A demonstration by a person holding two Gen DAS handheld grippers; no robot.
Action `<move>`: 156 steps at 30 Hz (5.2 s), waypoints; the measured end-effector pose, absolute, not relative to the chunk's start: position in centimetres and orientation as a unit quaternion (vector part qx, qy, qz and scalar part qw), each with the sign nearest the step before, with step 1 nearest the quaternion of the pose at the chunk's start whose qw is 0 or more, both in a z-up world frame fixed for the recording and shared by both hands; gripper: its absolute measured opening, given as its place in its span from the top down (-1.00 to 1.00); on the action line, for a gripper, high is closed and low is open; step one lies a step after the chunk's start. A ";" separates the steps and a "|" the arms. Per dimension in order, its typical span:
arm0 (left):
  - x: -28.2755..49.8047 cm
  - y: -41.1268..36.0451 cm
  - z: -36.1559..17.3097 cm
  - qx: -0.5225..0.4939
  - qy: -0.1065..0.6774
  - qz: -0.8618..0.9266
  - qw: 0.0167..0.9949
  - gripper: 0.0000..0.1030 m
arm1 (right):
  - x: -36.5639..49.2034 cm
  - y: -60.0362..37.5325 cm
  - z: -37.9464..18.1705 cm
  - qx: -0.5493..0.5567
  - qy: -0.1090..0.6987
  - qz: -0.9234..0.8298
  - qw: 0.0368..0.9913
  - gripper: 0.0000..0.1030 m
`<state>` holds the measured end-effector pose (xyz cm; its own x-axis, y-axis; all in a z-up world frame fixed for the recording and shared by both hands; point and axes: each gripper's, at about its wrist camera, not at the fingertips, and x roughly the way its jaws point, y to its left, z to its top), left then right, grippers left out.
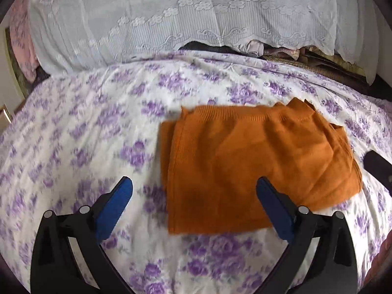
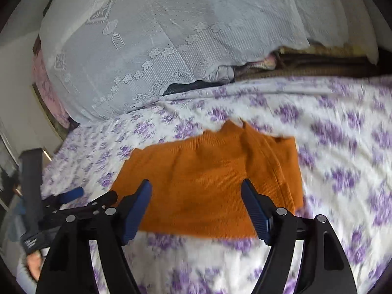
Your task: Fold small clothes
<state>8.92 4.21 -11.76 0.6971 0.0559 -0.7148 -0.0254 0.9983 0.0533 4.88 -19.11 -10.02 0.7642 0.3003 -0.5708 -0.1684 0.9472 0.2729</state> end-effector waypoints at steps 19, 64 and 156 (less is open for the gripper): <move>9.0 3.7 -13.4 0.032 0.392 0.043 0.919 -0.91 | 6.0 -19.0 -10.2 0.079 0.348 0.066 0.932 -0.93; 18.5 5.2 -15.9 -0.056 0.464 0.021 0.884 -0.91 | 14.1 -22.7 -13.0 0.345 0.346 0.243 0.838 -0.93; 11.3 9.1 -18.0 -0.311 0.443 -0.108 0.834 -0.91 | 4.4 -27.7 -17.3 0.364 0.314 0.189 0.856 -0.93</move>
<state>11.29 9.10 -17.98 0.5838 -0.4553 -0.6722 -0.0957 0.7836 -0.6139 4.43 -27.67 -17.26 0.7310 0.5526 -0.4003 -0.0944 0.6629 0.7427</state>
